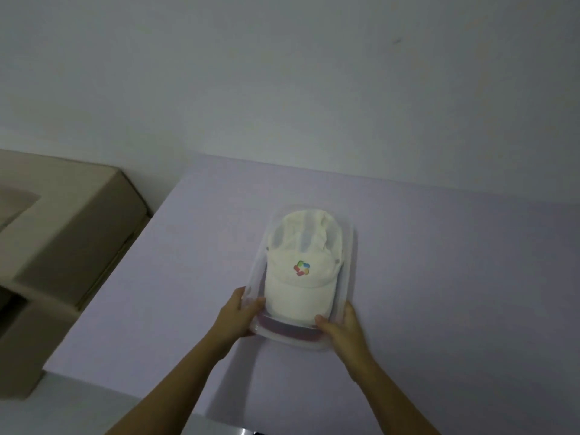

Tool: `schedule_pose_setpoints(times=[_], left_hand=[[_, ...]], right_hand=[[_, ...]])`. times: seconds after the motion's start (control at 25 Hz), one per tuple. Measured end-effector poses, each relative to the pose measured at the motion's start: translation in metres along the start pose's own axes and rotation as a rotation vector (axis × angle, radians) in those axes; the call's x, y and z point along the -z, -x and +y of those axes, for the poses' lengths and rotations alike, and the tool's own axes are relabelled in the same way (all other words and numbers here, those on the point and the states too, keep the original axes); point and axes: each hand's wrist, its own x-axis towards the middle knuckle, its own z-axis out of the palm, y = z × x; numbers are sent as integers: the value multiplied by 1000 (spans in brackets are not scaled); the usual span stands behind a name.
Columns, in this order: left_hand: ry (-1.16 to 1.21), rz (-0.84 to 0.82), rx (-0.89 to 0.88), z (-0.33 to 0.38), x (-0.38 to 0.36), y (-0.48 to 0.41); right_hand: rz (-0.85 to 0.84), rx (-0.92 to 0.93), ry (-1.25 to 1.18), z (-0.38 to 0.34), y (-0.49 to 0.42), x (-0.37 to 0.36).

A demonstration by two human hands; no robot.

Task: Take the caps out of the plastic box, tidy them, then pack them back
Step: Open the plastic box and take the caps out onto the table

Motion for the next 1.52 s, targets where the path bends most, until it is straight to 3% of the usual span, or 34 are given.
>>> schedule_pose_setpoints(times=[0.16,0.36,0.48,0.56,0.72,0.88,1.44,1.52], left_hand=[[12,-133,-19,6,-79,11],[-9,-196,-7,5,-149,20],[-37,-187,-16,2,-166,22],[-125,-113,-32,0,-171,22],[-180,155,11,1,-180,29],[-4,117,211,0,-185,29],[-155,-5,279,22,-178,30],[-139,35,260,24,-179,35]], right_hand=[[136,-22,-37,33,2,87],[164,-83,-35,17,30,154],[163,-69,9,52,13,177],[138,-70,0,72,2,181],[169,-17,4,35,24,163],[233,2,38,43,23,160],[194,-5,-45,55,17,164],[192,1,-50,53,18,166]])
